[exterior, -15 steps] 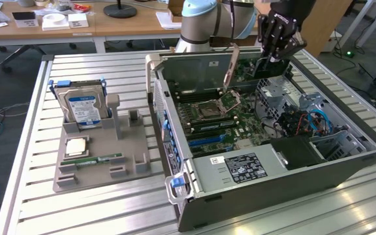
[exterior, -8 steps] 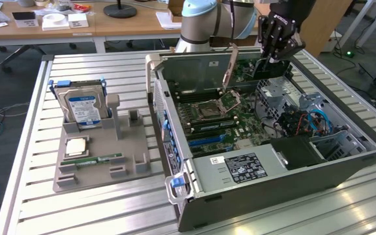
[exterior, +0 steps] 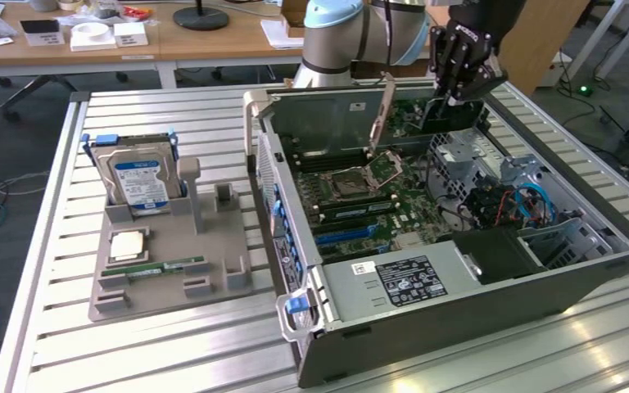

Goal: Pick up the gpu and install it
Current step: 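Insert the gpu into the slot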

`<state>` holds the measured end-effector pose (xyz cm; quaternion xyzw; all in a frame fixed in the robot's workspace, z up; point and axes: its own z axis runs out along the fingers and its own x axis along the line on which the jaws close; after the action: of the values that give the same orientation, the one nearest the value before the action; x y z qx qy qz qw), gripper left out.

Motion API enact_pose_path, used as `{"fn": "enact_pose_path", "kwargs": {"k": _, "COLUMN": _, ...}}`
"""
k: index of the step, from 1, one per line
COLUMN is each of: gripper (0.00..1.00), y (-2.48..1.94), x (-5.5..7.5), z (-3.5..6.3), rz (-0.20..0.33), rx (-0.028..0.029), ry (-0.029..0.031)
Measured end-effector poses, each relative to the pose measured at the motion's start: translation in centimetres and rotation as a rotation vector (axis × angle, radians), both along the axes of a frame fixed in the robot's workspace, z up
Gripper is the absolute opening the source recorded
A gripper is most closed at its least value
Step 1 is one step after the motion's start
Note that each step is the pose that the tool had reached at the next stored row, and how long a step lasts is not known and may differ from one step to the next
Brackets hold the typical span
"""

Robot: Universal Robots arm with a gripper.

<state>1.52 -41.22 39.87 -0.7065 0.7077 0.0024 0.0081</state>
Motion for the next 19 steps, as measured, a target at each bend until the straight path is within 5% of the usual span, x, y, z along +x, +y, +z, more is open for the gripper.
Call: {"fn": "enact_pose_path", "kwargs": {"k": 19, "gripper": 0.26, "y": 0.0, "x": -1.6, "z": -0.08, "rz": -0.008, "rx": -0.0003, "ry": 0.0001}}
